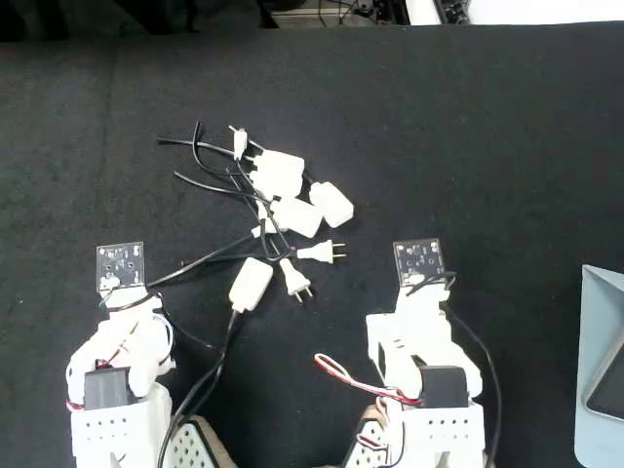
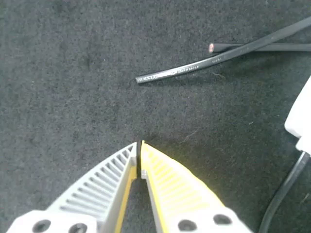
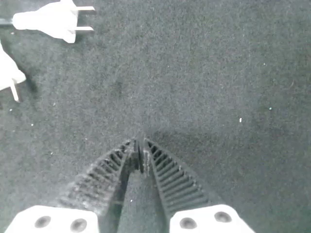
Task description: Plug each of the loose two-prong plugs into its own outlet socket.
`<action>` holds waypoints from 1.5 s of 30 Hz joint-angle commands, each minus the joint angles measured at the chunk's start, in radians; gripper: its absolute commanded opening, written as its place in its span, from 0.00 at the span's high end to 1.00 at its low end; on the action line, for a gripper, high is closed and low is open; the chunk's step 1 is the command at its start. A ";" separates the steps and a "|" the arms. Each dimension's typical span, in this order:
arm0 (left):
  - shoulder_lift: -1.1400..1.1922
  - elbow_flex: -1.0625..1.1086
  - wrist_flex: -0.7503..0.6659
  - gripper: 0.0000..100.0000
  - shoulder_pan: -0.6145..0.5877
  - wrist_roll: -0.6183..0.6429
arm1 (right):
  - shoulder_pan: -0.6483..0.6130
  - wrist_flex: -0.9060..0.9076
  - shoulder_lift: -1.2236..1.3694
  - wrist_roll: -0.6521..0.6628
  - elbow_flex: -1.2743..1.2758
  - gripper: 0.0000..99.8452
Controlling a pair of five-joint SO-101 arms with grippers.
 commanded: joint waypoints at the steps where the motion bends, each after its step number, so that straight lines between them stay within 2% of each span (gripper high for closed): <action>1: -0.006 0.018 -0.008 0.97 -0.001 0.003 | 0.003 0.005 -0.073 -0.002 -0.007 0.99; 41: -0.009 -0.013 -0.014 0.96 -0.004 -0.003 | 0.009 0.002 -0.073 0.005 -0.027 0.99; 43: -0.009 -0.024 -0.014 0.96 -0.004 -0.003 | 0.003 -0.014 -0.073 0.081 -0.038 0.99; 45: -0.009 -0.027 -0.014 0.96 -0.005 -0.005 | 0.005 -0.086 -0.073 0.245 -0.056 0.99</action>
